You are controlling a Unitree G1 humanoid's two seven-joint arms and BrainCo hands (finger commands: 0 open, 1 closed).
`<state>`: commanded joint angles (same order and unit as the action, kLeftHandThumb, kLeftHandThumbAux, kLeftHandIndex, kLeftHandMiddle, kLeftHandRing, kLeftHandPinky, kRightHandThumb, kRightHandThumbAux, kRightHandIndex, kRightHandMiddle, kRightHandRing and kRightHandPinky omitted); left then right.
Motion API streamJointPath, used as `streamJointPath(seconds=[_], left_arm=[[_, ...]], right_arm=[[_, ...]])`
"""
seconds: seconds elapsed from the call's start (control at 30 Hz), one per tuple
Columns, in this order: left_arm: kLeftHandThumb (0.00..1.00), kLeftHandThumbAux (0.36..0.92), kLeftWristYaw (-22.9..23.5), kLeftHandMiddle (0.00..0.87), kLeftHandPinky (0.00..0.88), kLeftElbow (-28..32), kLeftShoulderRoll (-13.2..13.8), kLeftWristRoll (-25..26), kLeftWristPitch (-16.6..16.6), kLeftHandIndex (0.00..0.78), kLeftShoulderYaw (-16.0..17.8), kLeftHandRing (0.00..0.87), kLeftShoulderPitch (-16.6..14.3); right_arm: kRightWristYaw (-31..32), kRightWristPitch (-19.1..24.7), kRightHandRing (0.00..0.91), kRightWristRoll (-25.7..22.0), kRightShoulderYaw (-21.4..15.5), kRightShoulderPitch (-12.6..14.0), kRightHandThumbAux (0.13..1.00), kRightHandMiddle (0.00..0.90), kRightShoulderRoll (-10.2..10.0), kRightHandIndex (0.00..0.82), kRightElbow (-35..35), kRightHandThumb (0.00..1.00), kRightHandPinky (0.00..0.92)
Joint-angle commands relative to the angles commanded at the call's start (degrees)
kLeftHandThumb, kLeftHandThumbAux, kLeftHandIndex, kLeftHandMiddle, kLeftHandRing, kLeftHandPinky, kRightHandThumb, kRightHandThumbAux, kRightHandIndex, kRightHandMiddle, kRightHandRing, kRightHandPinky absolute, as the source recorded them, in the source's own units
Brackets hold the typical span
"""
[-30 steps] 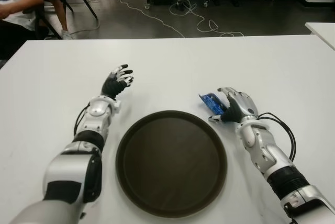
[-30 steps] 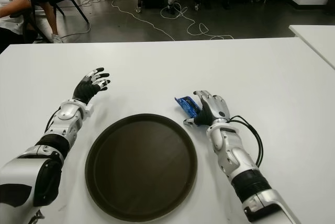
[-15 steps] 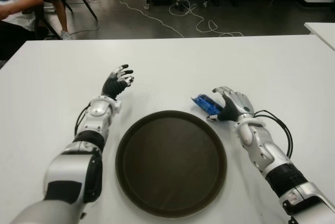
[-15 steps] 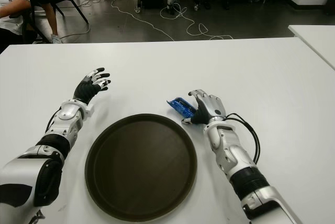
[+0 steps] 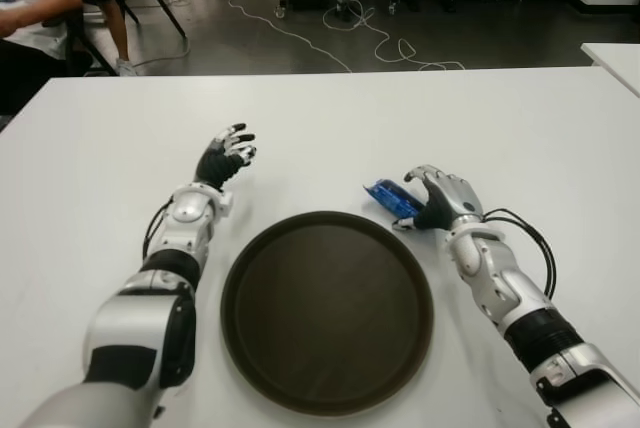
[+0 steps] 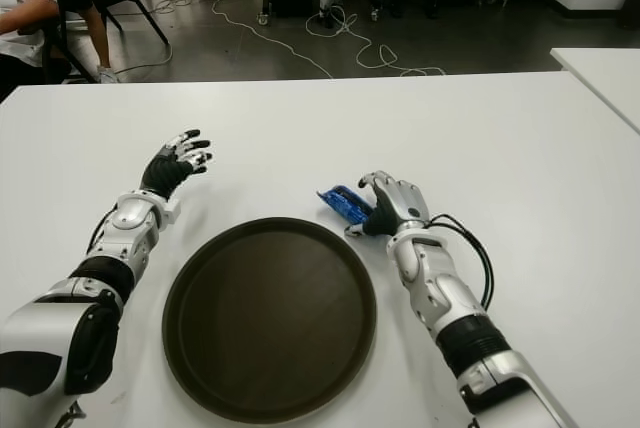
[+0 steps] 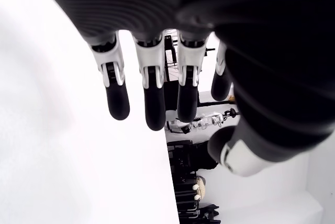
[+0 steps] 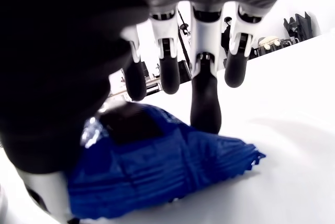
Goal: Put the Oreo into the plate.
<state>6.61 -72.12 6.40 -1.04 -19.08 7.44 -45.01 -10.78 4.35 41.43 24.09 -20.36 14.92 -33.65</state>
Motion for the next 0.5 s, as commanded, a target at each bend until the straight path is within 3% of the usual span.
streamJointPath(seconds=[0.27,0.5], left_arm=[[0.084,0.735,0.1,0.204,0.217,0.2,-0.2,0.2,0.1,0.127,0.2,0.216,-0.1],[0.093,0.729,-0.1,0.213,0.228,0.4,-0.2,0.2,-0.2,0.137,0.2,0.223,0.0]], right_arm=[[-2.6,-1.7,0.493,0.5,-0.1,0.8,0.694,0.471,1.4,0.421,2.5,0.135,0.506],[-4.5,-2.3,0.514,0.7,0.0,1.0,0.664,0.494,1.7,0.430,2.6,0.166,0.515]])
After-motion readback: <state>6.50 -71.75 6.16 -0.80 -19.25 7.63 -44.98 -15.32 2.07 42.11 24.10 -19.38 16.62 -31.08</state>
